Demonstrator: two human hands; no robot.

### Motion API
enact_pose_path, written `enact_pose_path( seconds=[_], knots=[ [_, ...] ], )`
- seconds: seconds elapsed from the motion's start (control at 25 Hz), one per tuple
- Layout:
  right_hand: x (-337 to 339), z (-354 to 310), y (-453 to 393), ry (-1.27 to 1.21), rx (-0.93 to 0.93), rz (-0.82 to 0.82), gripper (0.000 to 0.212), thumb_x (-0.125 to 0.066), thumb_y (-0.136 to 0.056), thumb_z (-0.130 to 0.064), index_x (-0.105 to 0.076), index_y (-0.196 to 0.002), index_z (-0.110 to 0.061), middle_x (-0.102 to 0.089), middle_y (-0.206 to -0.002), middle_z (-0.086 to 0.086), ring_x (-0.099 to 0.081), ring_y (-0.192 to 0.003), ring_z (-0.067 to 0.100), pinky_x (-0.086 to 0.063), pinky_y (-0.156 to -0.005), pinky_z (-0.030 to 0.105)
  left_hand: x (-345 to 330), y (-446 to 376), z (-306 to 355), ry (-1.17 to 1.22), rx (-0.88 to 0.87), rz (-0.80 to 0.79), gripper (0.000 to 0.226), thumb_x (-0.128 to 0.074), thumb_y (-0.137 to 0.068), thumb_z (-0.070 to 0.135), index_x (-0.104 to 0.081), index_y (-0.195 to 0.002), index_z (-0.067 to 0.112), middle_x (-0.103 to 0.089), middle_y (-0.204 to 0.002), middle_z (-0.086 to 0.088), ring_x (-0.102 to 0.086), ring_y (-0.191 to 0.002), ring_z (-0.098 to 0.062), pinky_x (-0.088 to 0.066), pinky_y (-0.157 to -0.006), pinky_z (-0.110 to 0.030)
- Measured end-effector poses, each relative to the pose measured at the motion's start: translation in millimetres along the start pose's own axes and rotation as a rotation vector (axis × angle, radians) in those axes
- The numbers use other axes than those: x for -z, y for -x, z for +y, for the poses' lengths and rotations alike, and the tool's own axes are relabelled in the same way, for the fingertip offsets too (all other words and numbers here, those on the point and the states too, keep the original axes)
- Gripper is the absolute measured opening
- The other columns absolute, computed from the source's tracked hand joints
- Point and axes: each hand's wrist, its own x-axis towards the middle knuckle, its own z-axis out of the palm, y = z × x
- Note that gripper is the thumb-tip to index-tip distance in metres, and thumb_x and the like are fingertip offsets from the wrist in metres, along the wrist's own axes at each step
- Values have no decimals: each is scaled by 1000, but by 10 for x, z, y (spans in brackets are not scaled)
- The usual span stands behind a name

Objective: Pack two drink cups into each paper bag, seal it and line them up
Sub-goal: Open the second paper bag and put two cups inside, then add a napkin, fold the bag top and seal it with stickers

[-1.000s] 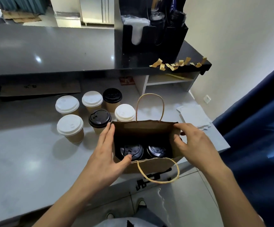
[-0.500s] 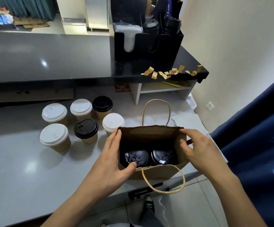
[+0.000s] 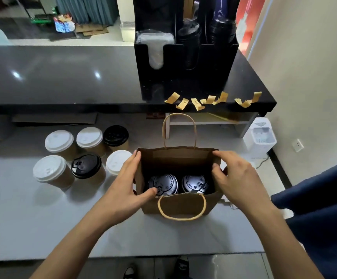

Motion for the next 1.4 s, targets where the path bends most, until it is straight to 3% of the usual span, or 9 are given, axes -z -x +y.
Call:
enact_pose_path(
  seconds=[0.24, 0.48, 0.68, 0.8, 0.92, 1.12, 1.28, 1.4],
  knots=[
    [-31, 12, -309, -55, 0, 1, 37, -55, -101, -29, -61, -137, -22, -61, -136, -5, -61, -112, 19, -49, -94, 33, 94, -301, 43, -31, 43, -1, 98, -74, -89, 37, -8, -161, 33, -5, -166, 22, -7, -149, 7, -21, -124, -35],
    [-82, -22, -478, -30, -1, 3, 37, -55, -101, -29, -60, -137, -22, -61, -136, -4, -61, -113, 20, -51, -96, 35, 200, -550, 44, -25, 51, -10, 100, -75, -87, 37, -9, -161, 31, -5, -166, 21, -11, -150, 3, -27, -122, -37],
    [-45, -5, -454, -17, 32, -39, 35, -59, -98, -36, -60, -133, -29, -59, -128, -11, -62, -91, 13, -53, -84, 32, 196, -503, -26, -60, 20, -22, 96, -73, -88, 42, -10, -160, 35, -3, -166, 22, -15, -150, -1, -31, -114, -24],
    [4, -14, -422, -21, 47, -46, 35, -63, -95, -43, -60, -129, -35, -54, -121, -17, -61, -77, 6, -54, -77, 30, 223, -462, -10, -65, 7, -13, 88, -70, -89, 46, -16, -159, 39, -6, -164, 25, -33, -143, -9, -42, -103, -24],
    [69, -39, -413, -28, 67, -30, 34, -64, -93, -46, -60, -126, -38, -51, -117, -19, -61, -75, 3, -52, -73, 27, 304, -484, 38, -71, -2, -10, 83, -67, -88, 51, -21, -157, 43, -13, -161, 25, -51, -124, -6, -49, -95, -26],
    [234, -94, -510, -38, 95, 28, 31, -60, -96, -45, -61, -126, -39, -51, -113, -21, -61, -72, -1, -42, -67, 13, 474, -556, 173, -43, -64, 28, 70, -64, -89, 50, -31, -151, 48, -32, -151, 22, -48, -123, -2, -52, -93, -29],
    [403, -229, -648, -72, 153, 94, 32, -58, -96, -44, -62, -127, -37, -54, -111, -21, -61, -85, -4, -48, -70, 17, 618, -665, 364, -79, -174, 112, 60, -61, -92, 46, -38, -147, 48, -41, -131, 36, -45, -122, 6, -49, -95, -27],
    [544, -398, -771, -114, 210, 143, 35, -57, -94, -44, -63, -128, -36, -55, -110, -23, -60, -90, -6, -56, -71, 21, 717, -751, 609, -120, -281, 149, 56, -57, -92, 51, -38, -144, 50, -41, -131, 38, -45, -122, 4, -45, -93, -23]
  ],
)
